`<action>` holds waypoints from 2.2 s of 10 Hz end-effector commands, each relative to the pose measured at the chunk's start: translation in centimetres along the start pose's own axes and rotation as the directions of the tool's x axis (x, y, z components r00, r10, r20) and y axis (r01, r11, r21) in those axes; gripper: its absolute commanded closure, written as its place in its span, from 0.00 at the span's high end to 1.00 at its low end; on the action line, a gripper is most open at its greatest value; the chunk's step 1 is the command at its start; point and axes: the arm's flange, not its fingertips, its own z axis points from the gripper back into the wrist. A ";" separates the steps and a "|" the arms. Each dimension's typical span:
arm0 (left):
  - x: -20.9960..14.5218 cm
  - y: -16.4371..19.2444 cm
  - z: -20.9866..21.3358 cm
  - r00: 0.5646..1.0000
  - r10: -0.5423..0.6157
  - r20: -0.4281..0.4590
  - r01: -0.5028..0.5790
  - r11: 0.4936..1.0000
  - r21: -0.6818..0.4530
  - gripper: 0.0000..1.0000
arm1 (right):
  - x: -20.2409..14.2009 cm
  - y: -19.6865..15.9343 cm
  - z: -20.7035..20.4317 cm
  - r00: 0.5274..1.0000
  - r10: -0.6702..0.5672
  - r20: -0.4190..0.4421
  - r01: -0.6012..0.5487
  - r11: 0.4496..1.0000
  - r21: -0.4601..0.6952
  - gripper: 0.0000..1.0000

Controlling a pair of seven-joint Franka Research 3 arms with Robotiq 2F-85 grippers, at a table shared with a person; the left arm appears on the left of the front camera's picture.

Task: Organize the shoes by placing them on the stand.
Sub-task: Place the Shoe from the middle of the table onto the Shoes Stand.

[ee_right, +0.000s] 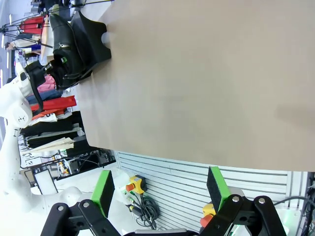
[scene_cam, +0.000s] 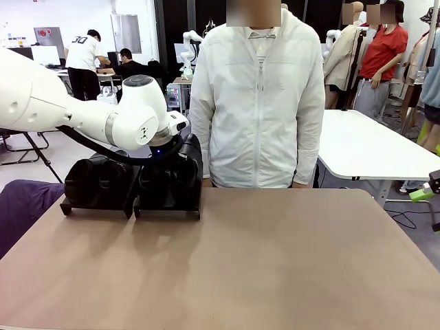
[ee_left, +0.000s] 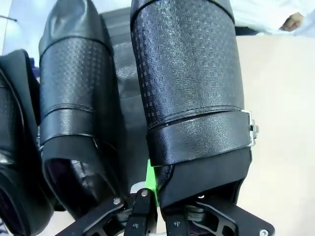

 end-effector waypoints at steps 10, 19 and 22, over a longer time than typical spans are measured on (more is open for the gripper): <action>0.5 -0.6 -0.5 0.997 0.074 -0.009 -0.073 0.995 0.074 1.00 | 0.0 -0.2 0.2 1.000 0.022 -0.006 -0.022 1.000 0.000 1.00; -3.9 -0.5 17.2 0.949 -0.124 -0.290 0.103 0.991 -0.087 1.00 | 0.0 -0.2 0.2 1.000 0.022 -0.006 -0.022 1.000 0.000 1.00; -13.1 8.4 19.7 0.825 -0.035 -0.565 -0.123 0.963 -0.239 1.00 | 0.0 -0.2 0.2 1.000 0.022 -0.006 -0.022 1.000 0.000 1.00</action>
